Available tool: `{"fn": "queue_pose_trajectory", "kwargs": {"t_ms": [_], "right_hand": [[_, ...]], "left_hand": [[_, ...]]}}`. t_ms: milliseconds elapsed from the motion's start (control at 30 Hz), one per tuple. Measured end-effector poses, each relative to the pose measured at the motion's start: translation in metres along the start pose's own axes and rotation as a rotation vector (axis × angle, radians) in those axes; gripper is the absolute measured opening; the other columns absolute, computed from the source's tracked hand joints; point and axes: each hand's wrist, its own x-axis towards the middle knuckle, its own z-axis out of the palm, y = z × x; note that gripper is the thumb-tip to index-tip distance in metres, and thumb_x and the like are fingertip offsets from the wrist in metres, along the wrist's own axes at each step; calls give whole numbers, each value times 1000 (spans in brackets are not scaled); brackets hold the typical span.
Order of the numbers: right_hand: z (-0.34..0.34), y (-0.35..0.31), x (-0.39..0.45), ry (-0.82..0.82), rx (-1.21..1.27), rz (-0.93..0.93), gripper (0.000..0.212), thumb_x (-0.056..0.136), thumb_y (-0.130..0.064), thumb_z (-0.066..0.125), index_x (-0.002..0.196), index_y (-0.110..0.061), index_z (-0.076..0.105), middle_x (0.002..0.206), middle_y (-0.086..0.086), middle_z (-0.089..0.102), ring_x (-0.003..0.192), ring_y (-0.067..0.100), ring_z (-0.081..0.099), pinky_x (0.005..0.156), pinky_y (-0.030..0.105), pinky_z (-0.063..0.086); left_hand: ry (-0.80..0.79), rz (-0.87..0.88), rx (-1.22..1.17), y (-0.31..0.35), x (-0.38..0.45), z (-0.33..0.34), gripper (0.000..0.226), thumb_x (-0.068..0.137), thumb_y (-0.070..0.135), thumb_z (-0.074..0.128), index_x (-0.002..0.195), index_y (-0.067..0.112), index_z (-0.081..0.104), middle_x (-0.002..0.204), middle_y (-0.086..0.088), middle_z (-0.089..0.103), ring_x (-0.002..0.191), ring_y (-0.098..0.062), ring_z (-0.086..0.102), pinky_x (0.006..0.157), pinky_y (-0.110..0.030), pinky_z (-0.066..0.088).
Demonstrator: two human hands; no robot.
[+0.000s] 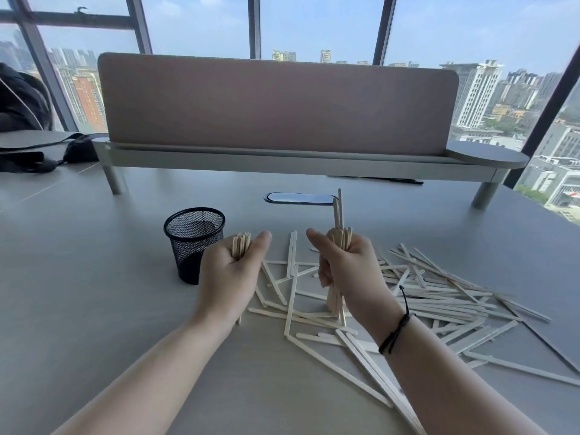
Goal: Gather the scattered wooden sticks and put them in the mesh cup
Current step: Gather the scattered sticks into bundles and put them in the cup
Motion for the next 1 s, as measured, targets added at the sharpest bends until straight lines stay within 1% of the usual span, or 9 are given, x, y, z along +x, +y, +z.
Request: {"fn": "queue_pose_trajectory", "kwargs": {"t_ms": [233, 367, 467, 567, 633, 733, 833, 900, 1000], "right_hand": [[-7, -6, 0, 7, 56, -20, 51, 86, -19, 74, 50, -17, 39, 45, 7, 39, 40, 21, 40, 45, 27, 39], [-8, -6, 1, 10, 63, -19, 46, 83, -18, 77, 53, -14, 43, 46, 9, 39, 41, 22, 39, 44, 27, 38], [-8, -7, 0, 14, 57, -35, 47, 83, -23, 78, 54, -11, 44, 46, 10, 39, 40, 21, 37, 45, 29, 37], [-7, -8, -3, 13, 70, -33, 60, 85, -34, 75, 60, 3, 36, 52, 12, 36, 43, 21, 33, 44, 28, 36], [-6, -7, -3, -5, 76, -8, 67, 86, -41, 71, 61, 5, 30, 53, 11, 32, 44, 19, 29, 44, 27, 33], [-4, -7, -3, -25, 35, 61, 68, 89, -45, 67, 55, 0, 27, 49, 5, 26, 43, 17, 23, 45, 25, 27], [0, -11, -2, -15, -4, 57, 66, 92, -40, 64, 41, -20, 26, 43, 2, 24, 37, 16, 21, 44, 22, 24], [6, -18, 0, -9, 28, 34, 69, 95, -36, 62, 38, -22, 26, 39, 0, 23, 37, 14, 19, 45, 21, 22], [25, -38, 7, -46, 107, 7, 70, 97, -32, 59, 36, -22, 26, 37, -4, 22, 37, 12, 17, 46, 19, 19]], "left_hand": [[80, 36, -140, 10, 0, -2, 65, 80, 44, 69, 58, 4, 23, 50, -24, 21, 48, -41, 21, 46, -53, 28], [47, 55, -115, 12, -2, -1, 67, 80, 43, 69, 60, -7, 30, 50, -29, 29, 48, -47, 28, 54, -56, 40], [53, 65, -80, 10, -3, 0, 65, 85, 39, 68, 59, -5, 29, 50, -31, 31, 48, -46, 33, 66, -58, 47], [50, 33, -84, 7, -2, 0, 66, 87, 41, 67, 59, -4, 26, 51, -31, 31, 48, -46, 32, 61, -58, 48], [26, 10, -86, 8, -1, 0, 70, 86, 45, 65, 58, -4, 24, 52, -30, 28, 48, -45, 29, 55, -55, 43], [-16, -21, -84, 12, -4, 2, 69, 84, 48, 64, 56, 1, 21, 53, -26, 21, 50, -41, 22, 51, -50, 29], [-54, -53, -145, 17, -5, 3, 63, 88, 40, 62, 54, 9, 20, 53, -19, 16, 50, -32, 15, 50, -42, 19], [-30, -94, -214, 24, -1, 1, 62, 93, 32, 62, 48, 18, 21, 46, -7, 18, 45, -21, 15, 48, -32, 16], [29, -122, -310, 47, 14, -10, 69, 99, 21, 57, 39, 24, 23, 38, 4, 20, 37, -15, 14, 46, -24, 14]]}}
